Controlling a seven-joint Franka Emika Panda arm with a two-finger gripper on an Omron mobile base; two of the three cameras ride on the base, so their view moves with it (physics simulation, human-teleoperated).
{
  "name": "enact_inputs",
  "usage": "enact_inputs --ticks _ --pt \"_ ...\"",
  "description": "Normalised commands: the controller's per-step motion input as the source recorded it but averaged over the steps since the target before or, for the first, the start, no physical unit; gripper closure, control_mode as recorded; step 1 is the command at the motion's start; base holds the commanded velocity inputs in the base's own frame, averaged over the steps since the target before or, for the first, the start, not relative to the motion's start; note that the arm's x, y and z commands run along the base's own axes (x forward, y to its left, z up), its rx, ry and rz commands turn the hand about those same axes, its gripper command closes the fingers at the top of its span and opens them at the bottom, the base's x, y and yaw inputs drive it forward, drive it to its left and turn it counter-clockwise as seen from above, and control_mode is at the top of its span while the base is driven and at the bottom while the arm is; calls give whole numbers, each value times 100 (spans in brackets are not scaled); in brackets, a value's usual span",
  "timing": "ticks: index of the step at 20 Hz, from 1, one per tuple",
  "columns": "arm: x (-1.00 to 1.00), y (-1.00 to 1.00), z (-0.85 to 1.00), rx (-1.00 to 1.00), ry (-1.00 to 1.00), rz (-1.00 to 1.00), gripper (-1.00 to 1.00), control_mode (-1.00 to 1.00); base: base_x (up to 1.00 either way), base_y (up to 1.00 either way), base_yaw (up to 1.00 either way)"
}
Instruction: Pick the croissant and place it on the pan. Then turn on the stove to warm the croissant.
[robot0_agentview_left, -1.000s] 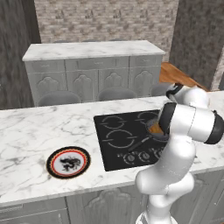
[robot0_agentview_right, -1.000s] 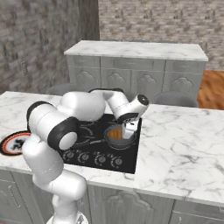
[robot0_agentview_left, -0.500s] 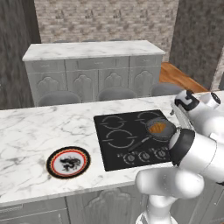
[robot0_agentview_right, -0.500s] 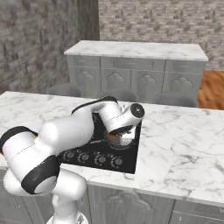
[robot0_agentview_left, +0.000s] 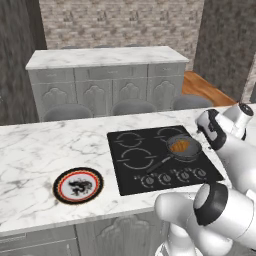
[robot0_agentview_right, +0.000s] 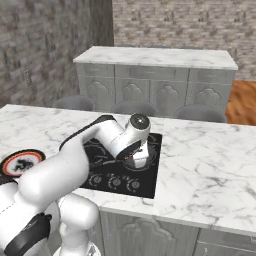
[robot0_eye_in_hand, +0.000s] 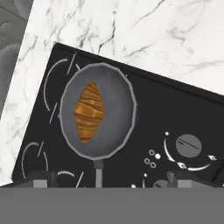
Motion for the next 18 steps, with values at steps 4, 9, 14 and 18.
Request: enact_inputs --ticks 4,9,14,18 --pt "-31 9 0 -22 16 21 -100 -100 0 0 0" --pt "-27 0 0 -16 20 24 -100 -100 0 0 0" --pt "-23 0 0 -3 9 25 -100 -100 0 0 0" --pt "-20 0 -11 0 0 19 -100 -100 0 0 0"
